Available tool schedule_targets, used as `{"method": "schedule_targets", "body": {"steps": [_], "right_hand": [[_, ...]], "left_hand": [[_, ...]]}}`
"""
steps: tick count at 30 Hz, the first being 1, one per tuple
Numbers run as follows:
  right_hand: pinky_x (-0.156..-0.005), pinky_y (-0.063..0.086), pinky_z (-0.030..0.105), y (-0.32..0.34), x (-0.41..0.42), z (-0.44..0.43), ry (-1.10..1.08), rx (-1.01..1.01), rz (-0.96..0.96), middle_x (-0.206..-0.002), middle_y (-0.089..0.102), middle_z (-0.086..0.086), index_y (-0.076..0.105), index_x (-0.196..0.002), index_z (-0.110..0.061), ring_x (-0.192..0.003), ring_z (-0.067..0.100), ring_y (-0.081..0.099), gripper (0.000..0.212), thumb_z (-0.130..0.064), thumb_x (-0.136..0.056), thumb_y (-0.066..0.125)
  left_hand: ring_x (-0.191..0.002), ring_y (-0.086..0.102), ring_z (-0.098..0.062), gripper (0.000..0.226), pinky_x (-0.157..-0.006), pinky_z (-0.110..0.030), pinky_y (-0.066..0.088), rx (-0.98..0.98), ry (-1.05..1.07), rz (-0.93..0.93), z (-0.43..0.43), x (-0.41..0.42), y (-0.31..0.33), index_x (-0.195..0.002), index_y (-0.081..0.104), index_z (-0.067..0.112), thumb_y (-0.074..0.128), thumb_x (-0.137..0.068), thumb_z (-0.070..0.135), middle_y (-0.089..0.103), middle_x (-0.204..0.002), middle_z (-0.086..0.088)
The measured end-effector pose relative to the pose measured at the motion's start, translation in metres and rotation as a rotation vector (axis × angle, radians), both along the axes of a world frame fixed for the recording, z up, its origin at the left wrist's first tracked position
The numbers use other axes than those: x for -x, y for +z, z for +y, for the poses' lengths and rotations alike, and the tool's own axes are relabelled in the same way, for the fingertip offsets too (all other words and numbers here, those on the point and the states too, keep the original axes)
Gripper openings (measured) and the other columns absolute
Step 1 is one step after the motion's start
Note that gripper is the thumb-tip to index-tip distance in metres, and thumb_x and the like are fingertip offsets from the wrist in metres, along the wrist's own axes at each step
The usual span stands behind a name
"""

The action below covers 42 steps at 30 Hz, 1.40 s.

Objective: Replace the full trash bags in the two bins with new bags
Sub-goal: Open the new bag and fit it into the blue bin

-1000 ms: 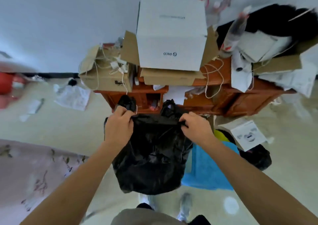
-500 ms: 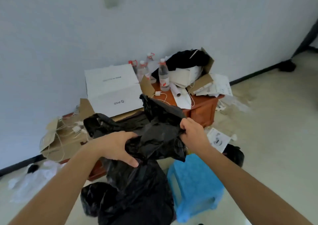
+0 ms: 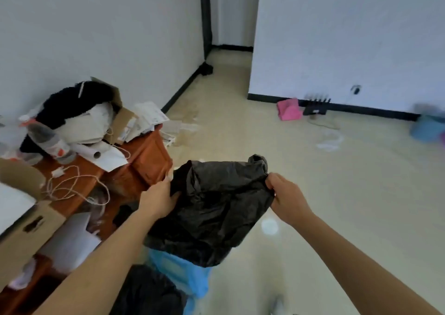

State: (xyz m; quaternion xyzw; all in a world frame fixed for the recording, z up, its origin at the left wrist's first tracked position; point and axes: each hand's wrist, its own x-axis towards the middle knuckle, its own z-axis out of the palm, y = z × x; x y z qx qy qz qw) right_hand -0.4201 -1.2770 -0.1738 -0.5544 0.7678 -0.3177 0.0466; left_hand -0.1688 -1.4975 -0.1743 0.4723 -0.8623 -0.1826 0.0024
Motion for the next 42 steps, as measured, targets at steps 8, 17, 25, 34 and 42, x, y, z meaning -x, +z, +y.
{"method": "schedule_targets", "body": {"steps": [8,17,25,34,42], "right_hand": [[-0.081,0.051,0.039,-0.027,0.155,0.174,-0.581,-0.303,-0.088,-0.142,0.041,0.006,0.030,-0.149,-0.022,-0.104,0.032,0.061,0.061,-0.004,-0.094,0.048],[-0.119,0.023,0.041,0.017,0.287,0.278,-0.951,0.223,-0.040,-0.160,0.018,0.013,0.024,-0.153,-0.011,-0.148,0.027,0.019,0.066,-0.047,-0.101,0.044],[-0.106,0.039,0.047,0.015,0.447,0.304,-0.973,-0.376,0.276,-0.143,0.049,0.013,0.031,-0.151,-0.015,-0.132,0.035,0.045,0.074,-0.022,-0.085,0.063],[-0.080,0.047,0.038,0.020,0.682,0.314,-1.012,-0.614,0.310,-0.126,0.057,0.007,0.046,-0.136,-0.018,-0.108,0.028,0.058,0.043,-0.013,-0.094,0.049],[-0.092,0.042,0.039,0.045,0.854,0.324,-1.205,-0.638,0.308,-0.113,0.064,0.001,0.051,-0.129,-0.023,-0.103,0.025,0.062,0.042,-0.041,-0.091,0.048]], "left_hand": [[-0.078,0.061,-0.030,0.020,-0.058,-0.033,0.035,0.155,-0.452,0.259,0.129,0.260,0.028,-0.087,0.058,0.018,0.049,-0.097,0.033,0.065,-0.078,-0.005],[-0.075,0.063,-0.025,0.019,-0.060,-0.032,0.047,0.233,-0.821,0.489,0.283,0.503,0.059,-0.106,0.064,0.021,0.051,-0.097,0.032,0.069,-0.083,0.000],[-0.080,0.065,-0.026,0.021,-0.066,-0.033,0.048,0.233,-0.999,0.530,0.321,0.646,0.044,-0.114,0.064,0.019,0.057,-0.095,0.023,0.069,-0.096,-0.002],[-0.083,0.062,-0.018,0.058,-0.065,-0.031,0.048,0.347,-1.237,0.125,0.256,0.873,0.011,-0.129,0.049,0.027,0.052,-0.086,0.067,0.062,-0.101,0.005],[-0.066,0.051,-0.021,0.033,-0.058,-0.031,0.037,0.511,-1.078,0.058,0.249,1.087,0.038,-0.089,0.049,0.017,0.040,-0.099,0.047,0.055,-0.075,0.000]]}}
